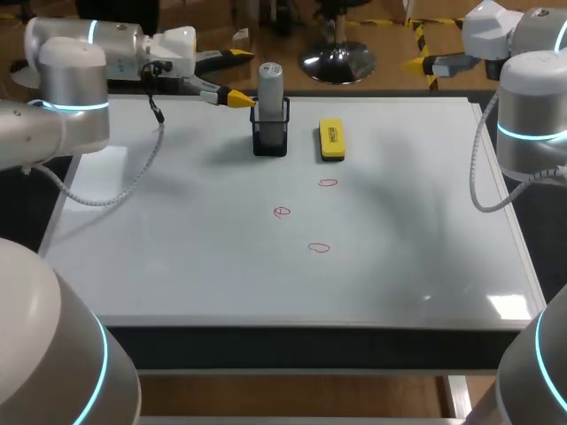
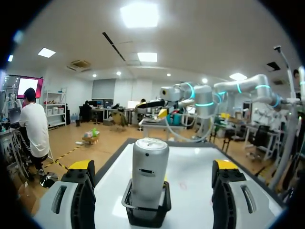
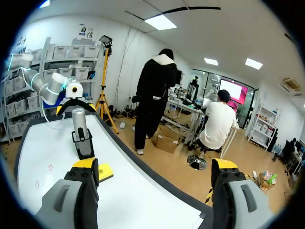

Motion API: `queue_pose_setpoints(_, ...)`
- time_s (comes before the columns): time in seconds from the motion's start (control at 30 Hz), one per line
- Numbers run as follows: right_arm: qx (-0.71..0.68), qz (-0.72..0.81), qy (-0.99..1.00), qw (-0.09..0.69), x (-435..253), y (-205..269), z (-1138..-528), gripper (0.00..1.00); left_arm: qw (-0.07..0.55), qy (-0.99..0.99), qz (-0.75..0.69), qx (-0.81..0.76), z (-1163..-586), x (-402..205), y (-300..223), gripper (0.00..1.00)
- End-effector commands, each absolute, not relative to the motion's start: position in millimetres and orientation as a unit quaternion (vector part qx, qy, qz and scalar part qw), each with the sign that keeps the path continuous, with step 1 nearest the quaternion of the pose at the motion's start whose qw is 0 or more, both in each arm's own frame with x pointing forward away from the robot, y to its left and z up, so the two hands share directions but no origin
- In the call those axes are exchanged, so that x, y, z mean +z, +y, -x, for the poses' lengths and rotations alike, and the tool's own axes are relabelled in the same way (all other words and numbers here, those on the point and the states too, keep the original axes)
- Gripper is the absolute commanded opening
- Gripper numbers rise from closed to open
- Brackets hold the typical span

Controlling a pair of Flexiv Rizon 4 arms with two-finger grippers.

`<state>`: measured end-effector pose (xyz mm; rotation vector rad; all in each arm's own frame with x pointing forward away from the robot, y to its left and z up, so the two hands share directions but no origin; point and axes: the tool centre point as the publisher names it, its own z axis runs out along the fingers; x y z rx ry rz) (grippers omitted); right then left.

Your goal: Pick up the inspection probe, press it on each red-marked spot on the whiteboard one by one, put down the probe, pick up the eraser, and wipe off all the red marks.

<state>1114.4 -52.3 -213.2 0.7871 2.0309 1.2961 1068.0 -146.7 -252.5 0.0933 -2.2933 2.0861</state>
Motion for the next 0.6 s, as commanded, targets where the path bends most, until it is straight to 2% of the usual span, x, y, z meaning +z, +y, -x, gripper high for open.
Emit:
queue_pose_setpoints(0.03,0.488,-0.296,0.765,0.299,-213,-52,-1115,1.0,0.022,-0.74,-0.029,0.672,-1070,-256,-157,1.0)
queue_pose_setpoints(0.6,0.488,-0.296,0.765,0.299,-213,-52,-1115,1.0,0.019,-0.742,-0.046,0.668,-1068,-273,-185,1.0)
